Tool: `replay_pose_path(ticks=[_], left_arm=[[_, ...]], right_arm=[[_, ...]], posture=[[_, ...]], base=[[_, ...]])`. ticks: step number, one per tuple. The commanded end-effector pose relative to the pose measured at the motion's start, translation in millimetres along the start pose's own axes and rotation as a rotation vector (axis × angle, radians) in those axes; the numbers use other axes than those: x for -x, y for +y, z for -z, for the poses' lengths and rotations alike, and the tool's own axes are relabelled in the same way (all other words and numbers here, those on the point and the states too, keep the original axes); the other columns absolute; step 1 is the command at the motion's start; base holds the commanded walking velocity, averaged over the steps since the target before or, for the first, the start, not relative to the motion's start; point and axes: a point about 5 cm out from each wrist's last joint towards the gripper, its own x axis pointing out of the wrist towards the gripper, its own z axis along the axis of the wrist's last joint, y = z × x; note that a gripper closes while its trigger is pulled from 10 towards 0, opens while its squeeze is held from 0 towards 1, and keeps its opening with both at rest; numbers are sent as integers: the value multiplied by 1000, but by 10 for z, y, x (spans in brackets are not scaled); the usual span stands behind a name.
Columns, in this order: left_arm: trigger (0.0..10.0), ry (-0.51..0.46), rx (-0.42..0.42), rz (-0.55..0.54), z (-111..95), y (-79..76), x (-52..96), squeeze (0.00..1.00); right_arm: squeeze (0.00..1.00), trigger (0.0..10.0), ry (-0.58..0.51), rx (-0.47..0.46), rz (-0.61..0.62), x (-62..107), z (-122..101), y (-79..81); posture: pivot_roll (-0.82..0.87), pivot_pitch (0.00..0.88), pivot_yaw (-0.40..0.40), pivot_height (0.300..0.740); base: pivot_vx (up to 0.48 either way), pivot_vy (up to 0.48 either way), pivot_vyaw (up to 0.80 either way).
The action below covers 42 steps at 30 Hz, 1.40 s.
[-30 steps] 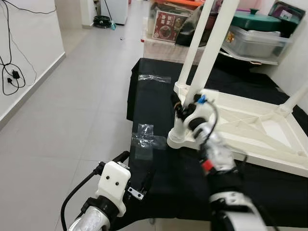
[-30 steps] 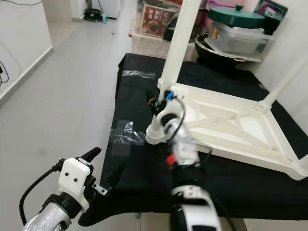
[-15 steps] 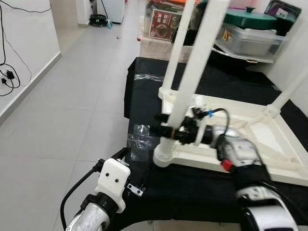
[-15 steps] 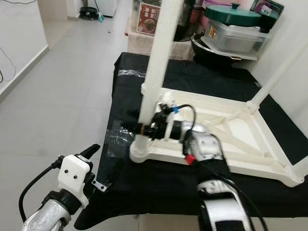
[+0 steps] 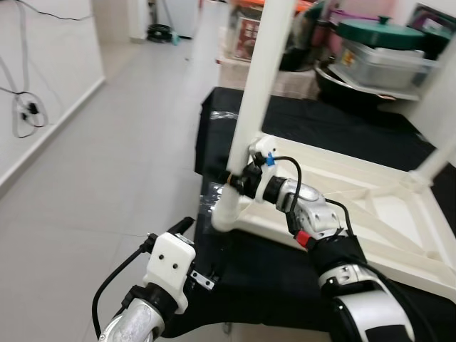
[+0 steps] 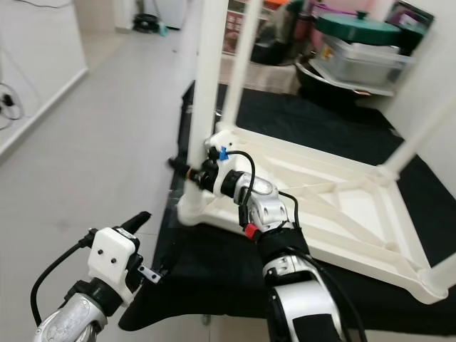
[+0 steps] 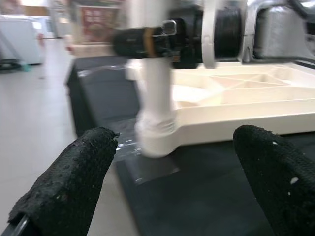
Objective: Building children table
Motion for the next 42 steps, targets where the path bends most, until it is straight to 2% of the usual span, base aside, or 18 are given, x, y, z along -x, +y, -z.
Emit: replay_pose_path(ticks=[1,4,6,9,10,11,12,13,14,18,19,23,24,25,29,40,41,42], left_arm=[[10000,1,8,6,7,-1,3,0],[10000,5,7,9,17,4,-3,0],[10000,7,2,24,23,-8,-24,0],[10000,7,2,27,23,-13,-27,0],[10000,7,3,26,22,-9,-21,0],[10000,7,4,24,20,-3,-18,0],[10000,9,3,20,22,7,-11,0],[10000,10,2,17,24,14,-7,0],[10000,12,2,13,27,21,-5,0],[10000,13,4,12,31,17,-2,0],[10000,11,5,15,29,5,-6,0],[10000,11,5,16,32,0,-7,0],[10000,10,14,22,35,-9,-9,0],[10000,10,14,22,35,-9,-9,0],[10000,2,16,39,36,-50,-26,0],[10000,-4,10,32,28,-39,-21,0],[10000,-5,9,32,22,-44,-20,0],[10000,-5,9,32,22,-44,-20,0]], right_arm=[[0,0,79,1,384,238,187,-370],[0,0,70,-38,546,360,232,-386],[0,0,56,-130,626,401,318,-26],[0,0,59,-157,637,401,341,54],[0,10000,67,-198,582,345,369,166],[0,10000,50,-249,526,285,364,276],[690,10000,6,-280,446,221,310,361],[690,10000,-26,-299,395,184,269,413],[1000,10000,-53,-306,373,167,234,421],[1000,10000,-87,-262,427,177,136,274],[0,10000,-125,-305,310,157,48,213],[0,10000,-160,-297,248,182,-42,69],[0,10000,-123,-305,82,179,-40,35],[0,10000,-123,-305,82,179,-40,35],[0,10000,1,-277,-737,467,-32,109],[0,10000,61,-167,-906,244,5,268],[0,0,73,-148,-912,198,13,314],[0,0,73,-148,-912,198,13,314]], posture=[[154,41,-146,740],[150,42,-147,740],[160,34,-137,740],[160,34,-137,740],[164,34,-137,740],[165,39,-136,740],[171,40,-142,740],[171,40,-142,740],[169,39,-142,740],[165,33,-144,740],[170,32,-147,740],[161,29,-147,740],[156,22,-151,740],[156,22,-151,740],[163,6,-154,740],[183,0,-159,740],[194,0,-168,740],[194,0,-168,740]], base=[[0,0,0],[0,0,0],[0,0,0],[0,0,0],[0,0,0],[0,0,0],[0,0,0],[0,0,0],[0,0,0],[0,0,0],[0,0,0],[0,0,0],[0,0,0],[0,0,0],[0,0,0],[0,0,0],[0,0,0],[0,0,0]])
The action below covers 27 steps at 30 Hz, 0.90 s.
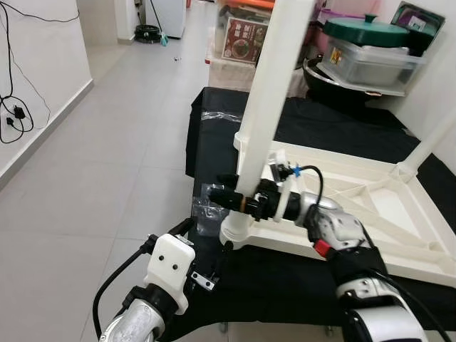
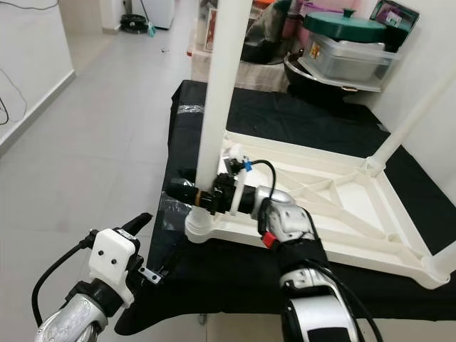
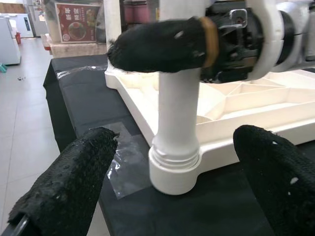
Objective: Building children table
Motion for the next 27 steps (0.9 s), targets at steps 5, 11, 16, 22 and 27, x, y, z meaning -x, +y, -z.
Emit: replay_pose_path(ticks=[5,11,16,22,27], left_arm=[[10000,0,0,2,9,-28,8,0],[10000,1,1,1,15,-24,6,0],[10000,3,3,7,27,-18,-9,0],[10000,3,3,15,28,-37,-20,0],[10000,2,-4,11,24,-18,-24,0]], right_arm=[[0,0,45,64,101,-189,49,-50],[0,0,-29,75,482,-150,-9,-219],[0,0,-148,-28,1281,241,39,-382],[0,0,-187,-101,1590,403,214,-246],[1000,10000,-282,-172,1360,-11,238,-173]], posture=[[189,0,-169,740],[176,0,-161,740],[156,0,-149,740],[175,0,-158,740],[173,0,-159,740]], base=[[0,0,0],[0,0,0],[0,0,0],[0,0,0],[0,0,0]])
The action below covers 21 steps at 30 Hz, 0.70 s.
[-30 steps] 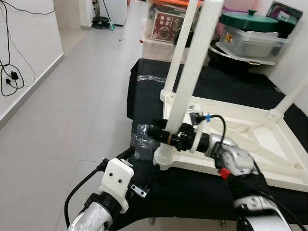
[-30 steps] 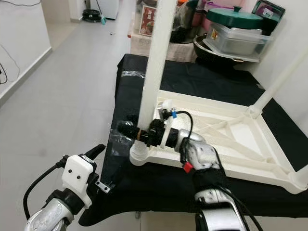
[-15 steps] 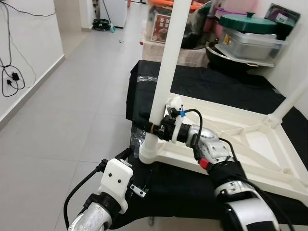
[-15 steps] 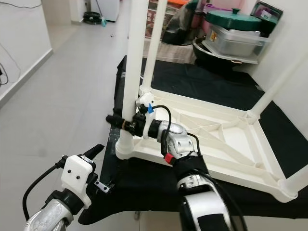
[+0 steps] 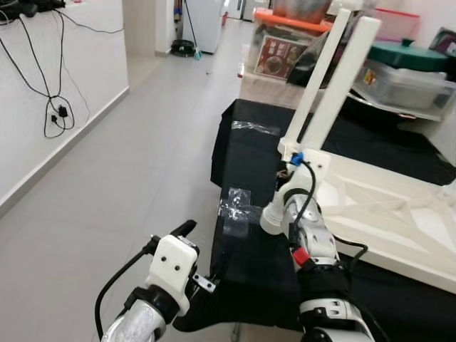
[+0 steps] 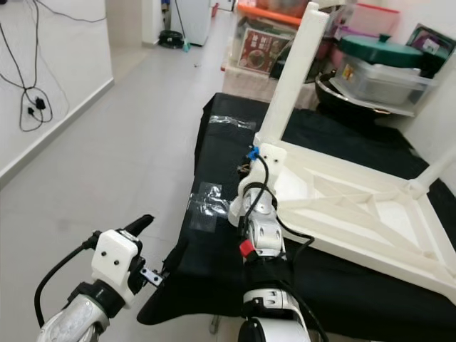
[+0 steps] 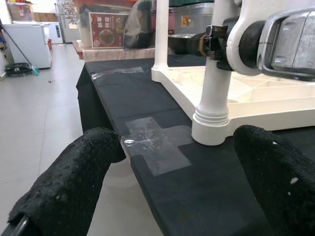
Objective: Building children table
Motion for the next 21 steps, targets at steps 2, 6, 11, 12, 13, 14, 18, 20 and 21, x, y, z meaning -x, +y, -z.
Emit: replay_pose_path(ticks=[2,6,11,12,13,14,18,20,21], left_arm=[[10000,-7,-3,7,-1,-6,-13,0],[10000,-6,0,5,1,-13,-11,0],[10000,-8,1,6,3,-19,-17,0],[10000,-8,1,6,3,-19,-17,0],[10000,-8,0,4,5,-10,-19,0],[10000,-8,0,4,5,-10,-19,0],[10000,-11,1,6,7,-13,-24,0],[10000,-13,2,11,7,-24,-25,0],[10000,-14,2,14,7,-33,-27,0]], right_arm=[[1000,10000,39,-127,-179,70,148,299],[0,10000,-30,-126,-289,51,-39,378],[0,10000,-97,-161,-674,76,-294,306],[0,10000,-97,-161,-674,76,-294,306],[0,10000,-53,-169,-795,96,-286,286],[0,10000,-53,-169,-795,96,-286,286],[0,10000,79,-31,-1137,210,-201,188],[0,10000,169,48,-1330,311,-124,138],[0,10000,231,91,-1447,378,-70,99]], posture=[[173,0,-159,740],[167,0,-158,740],[168,0,-159,740],[168,0,-159,740],[160,0,-154,740],[160,0,-154,740],[162,0,-154,740],[165,0,-153,740],[166,0,-154,740]], base=[[0,0,0],[0,0,0],[0,0,0],[0,0,0],[0,0,0],[0,0,0],[0,0,0],[0,0,0],[0,0,0]])
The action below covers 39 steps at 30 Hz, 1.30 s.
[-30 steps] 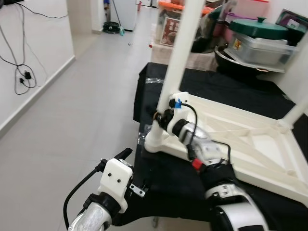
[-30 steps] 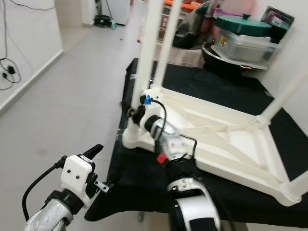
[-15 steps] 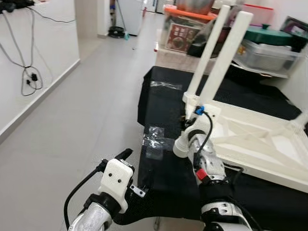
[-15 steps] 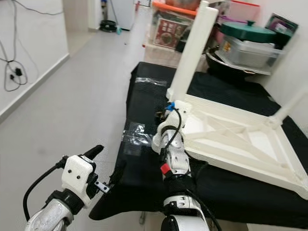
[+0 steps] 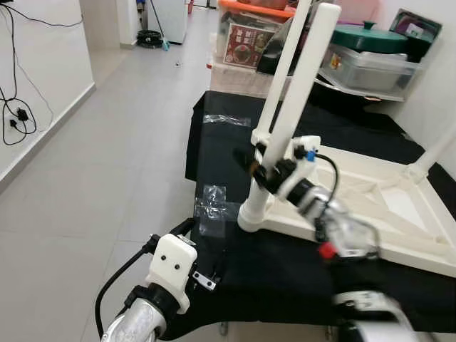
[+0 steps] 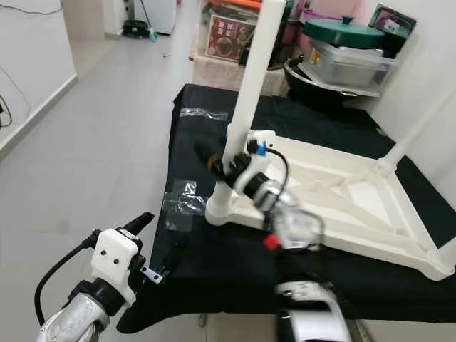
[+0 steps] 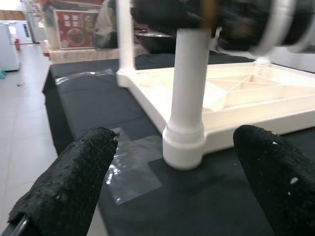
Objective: Building children table
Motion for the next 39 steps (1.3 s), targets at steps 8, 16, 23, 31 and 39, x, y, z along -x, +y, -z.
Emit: replay_pose_path(ticks=[8,16,23,31,39], left_arm=[[10000,-1,1,8,7,-19,-9,0],[10000,-2,0,2,11,-17,-7,0],[10000,-4,4,3,5,-11,-15,0],[10000,0,3,13,17,-23,-18,0],[10000,3,-1,9,17,-4,-11,0]], right_arm=[[0,0,210,-26,-303,-319,392,204],[0,0,163,59,85,-437,386,0],[0,0,169,52,573,-426,372,-157],[0,0,68,-21,1240,-46,506,-117],[1000,10000,-74,-160,1086,-440,506,174]], posture=[[187,0,-164,740],[179,0,-166,740],[165,0,-158,740],[166,0,-152,740],[169,0,-156,740]], base=[[0,0,0],[0,0,0],[0,0,0],[0,0,0],[0,0,0]])
